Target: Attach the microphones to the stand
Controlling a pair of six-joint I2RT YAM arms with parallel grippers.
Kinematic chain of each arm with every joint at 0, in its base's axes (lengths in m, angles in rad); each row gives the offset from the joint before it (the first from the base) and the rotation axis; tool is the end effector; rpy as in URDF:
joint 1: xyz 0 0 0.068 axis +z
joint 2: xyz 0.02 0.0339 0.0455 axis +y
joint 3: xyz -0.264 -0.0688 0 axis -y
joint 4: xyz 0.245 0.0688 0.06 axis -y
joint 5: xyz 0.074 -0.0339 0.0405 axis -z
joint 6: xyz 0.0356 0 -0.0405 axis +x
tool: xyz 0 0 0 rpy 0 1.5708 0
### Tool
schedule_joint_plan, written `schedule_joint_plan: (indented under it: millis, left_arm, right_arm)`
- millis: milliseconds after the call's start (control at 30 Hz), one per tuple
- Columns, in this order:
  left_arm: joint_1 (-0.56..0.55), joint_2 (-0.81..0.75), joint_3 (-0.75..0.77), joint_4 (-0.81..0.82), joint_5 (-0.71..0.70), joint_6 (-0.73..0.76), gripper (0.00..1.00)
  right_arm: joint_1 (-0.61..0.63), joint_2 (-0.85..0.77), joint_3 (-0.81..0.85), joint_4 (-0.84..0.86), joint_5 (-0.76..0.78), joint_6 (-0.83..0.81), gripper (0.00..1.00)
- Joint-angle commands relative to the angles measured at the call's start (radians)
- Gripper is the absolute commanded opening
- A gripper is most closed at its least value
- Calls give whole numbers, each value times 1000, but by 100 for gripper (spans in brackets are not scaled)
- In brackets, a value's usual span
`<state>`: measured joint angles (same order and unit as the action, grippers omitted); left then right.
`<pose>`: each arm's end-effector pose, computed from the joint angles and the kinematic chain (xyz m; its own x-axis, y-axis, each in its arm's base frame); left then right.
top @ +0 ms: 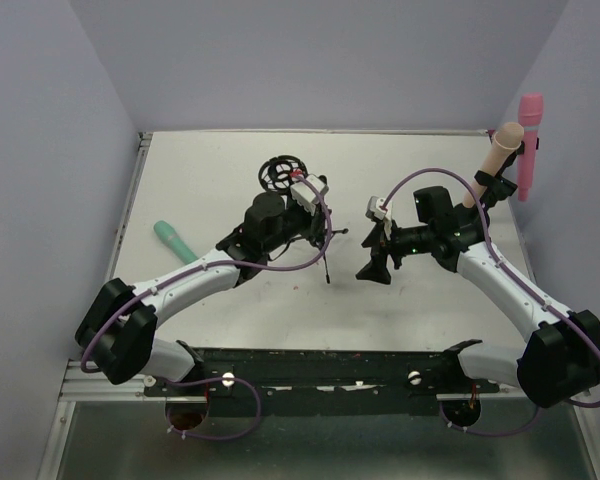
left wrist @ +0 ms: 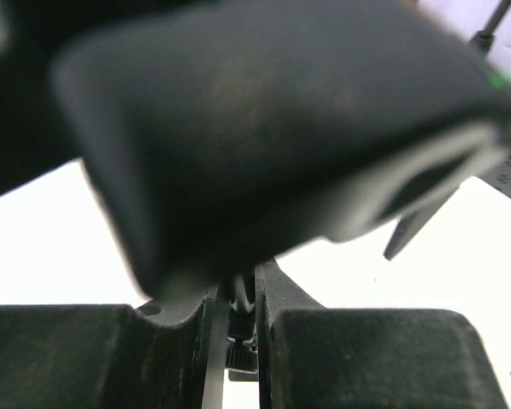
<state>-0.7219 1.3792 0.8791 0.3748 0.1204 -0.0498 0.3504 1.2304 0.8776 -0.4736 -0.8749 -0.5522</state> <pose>0.2388 -0.2160 0.2942 -0.1308 0.0493 -0.9902 0.7399 0.6697 -0.0644 0.2236 0.1108 0.2628 -0.2165 -0.4372 -0.8729 -0.9655 0.2282 0.1252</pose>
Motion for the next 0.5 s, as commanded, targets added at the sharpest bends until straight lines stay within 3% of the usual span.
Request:
schedule_joint_plan:
  millis: [0, 333, 433, 467]
  left_arm:
    - [-77, 3, -8, 148, -51, -53, 17]
    - [-208, 87, -20, 176, -277, -41, 20]
    - [-220, 96, -20, 173, -291, -42, 32]
    - [-220, 98, -17, 167, -294, -44, 41]
  right_arm:
    - [2, 6, 4, -31, 31, -32, 99]
    - [1, 7, 6, -39, 39, -45, 100]
    - [-1, 7, 8, -40, 40, -48, 100]
    - [1, 7, 9, -43, 40, -48, 100]
